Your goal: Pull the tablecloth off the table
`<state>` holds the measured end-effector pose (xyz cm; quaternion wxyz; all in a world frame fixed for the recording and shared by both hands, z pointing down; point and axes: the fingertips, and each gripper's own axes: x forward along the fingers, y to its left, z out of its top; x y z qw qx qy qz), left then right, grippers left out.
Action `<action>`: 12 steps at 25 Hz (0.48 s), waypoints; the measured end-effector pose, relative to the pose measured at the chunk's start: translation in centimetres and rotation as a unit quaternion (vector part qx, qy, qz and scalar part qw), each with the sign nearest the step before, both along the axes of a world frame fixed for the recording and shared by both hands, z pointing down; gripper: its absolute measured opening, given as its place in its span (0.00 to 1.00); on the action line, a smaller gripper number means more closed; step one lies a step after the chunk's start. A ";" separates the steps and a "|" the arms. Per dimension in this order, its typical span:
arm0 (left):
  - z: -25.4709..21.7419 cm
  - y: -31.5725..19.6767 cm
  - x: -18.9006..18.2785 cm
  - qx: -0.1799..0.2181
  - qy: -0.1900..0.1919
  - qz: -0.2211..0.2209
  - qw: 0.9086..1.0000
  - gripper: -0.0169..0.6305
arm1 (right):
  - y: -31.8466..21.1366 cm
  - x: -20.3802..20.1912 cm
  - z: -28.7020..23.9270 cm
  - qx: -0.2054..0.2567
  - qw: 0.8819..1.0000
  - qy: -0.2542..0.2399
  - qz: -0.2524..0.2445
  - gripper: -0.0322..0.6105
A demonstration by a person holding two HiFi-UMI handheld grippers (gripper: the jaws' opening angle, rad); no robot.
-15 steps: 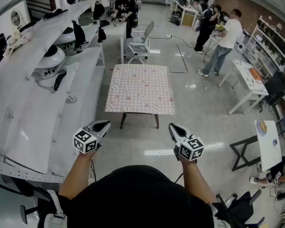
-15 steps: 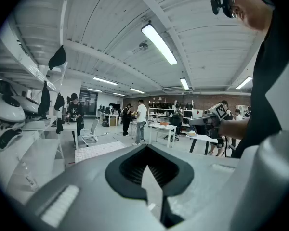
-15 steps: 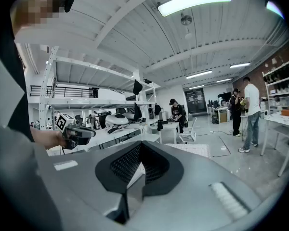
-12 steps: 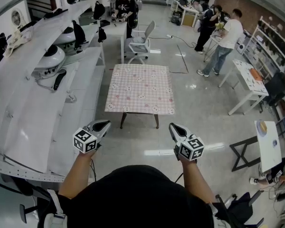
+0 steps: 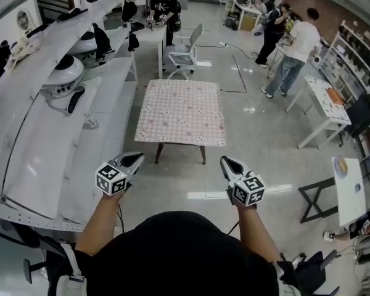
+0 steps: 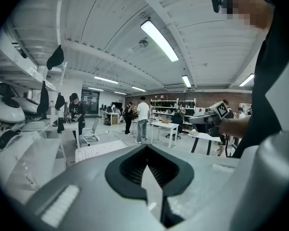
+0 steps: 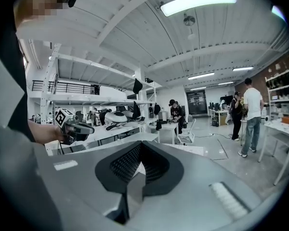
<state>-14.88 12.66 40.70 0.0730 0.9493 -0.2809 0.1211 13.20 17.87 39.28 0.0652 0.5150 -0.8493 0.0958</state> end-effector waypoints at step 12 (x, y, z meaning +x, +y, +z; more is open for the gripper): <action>0.1 -0.7 2.7 -0.005 -0.005 -0.025 1.000 0.19 | -0.6 2.8 0.1 0.005 1.000 0.020 -0.014 0.30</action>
